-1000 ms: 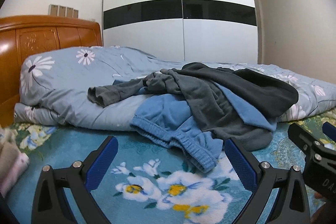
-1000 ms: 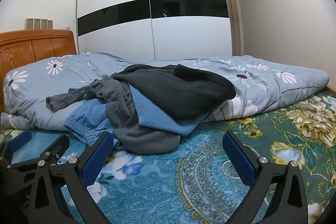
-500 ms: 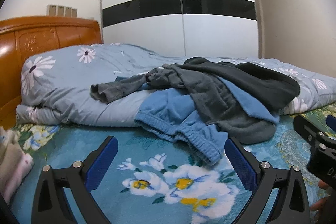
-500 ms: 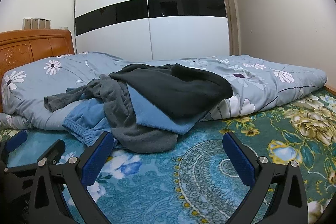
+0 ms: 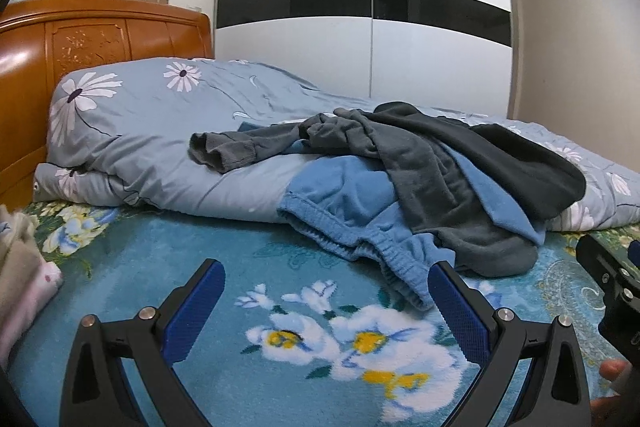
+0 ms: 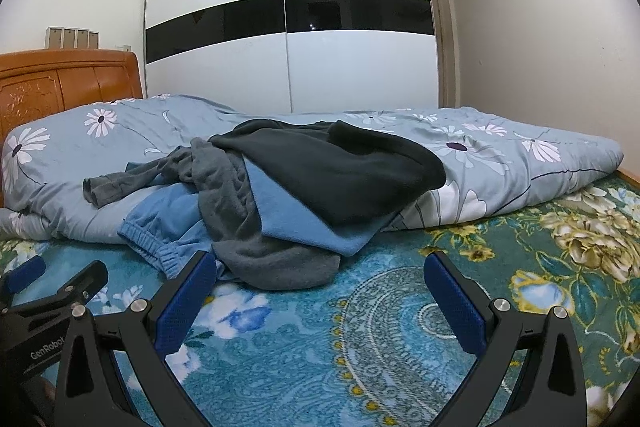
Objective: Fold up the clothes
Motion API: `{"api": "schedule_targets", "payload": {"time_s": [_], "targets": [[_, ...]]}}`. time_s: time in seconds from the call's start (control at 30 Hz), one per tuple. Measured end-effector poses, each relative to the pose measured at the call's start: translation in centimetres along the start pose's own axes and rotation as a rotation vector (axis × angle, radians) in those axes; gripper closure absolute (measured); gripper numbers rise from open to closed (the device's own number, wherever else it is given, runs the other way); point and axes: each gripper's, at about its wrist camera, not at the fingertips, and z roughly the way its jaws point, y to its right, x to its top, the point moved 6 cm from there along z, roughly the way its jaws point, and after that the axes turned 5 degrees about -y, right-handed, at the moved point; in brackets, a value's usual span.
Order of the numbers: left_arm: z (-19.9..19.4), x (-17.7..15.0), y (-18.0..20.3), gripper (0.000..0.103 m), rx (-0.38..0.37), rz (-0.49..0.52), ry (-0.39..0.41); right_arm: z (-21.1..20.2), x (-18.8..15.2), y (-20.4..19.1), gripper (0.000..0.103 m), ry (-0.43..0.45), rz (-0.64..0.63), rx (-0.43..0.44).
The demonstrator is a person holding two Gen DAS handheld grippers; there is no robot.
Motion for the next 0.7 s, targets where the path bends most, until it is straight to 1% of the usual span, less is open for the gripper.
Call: {"api": "schedule_targets", "payload": {"time_s": [0.23, 0.5, 0.57, 0.67, 0.7], "targets": [[-0.2, 0.0, 0.1, 0.000, -0.012, 0.003, 0.004, 0.2, -0.1, 0.4, 0.000, -0.017, 0.026, 0.016], [0.1, 0.0, -0.8, 0.000, -0.010, 0.004, -0.011, 1.4, -0.6, 0.8, 0.000, -0.079, 0.060, 0.060], [0.0, 0.0, -1.2, 0.000, -0.012, -0.001, -0.007, 1.9, -0.7, 0.7, 0.000, -0.108, 0.056, 0.069], [0.0, 0.1, -2.0, 0.000, -0.015, -0.030, -0.006, 3.5, 0.0, 0.6, 0.000, -0.159, 0.028, 0.120], [0.0, 0.1, -2.4, 0.000, -0.020, -0.045, -0.007, 4.2, 0.7, 0.8, 0.000, -0.169, -0.025, 0.087]]}}
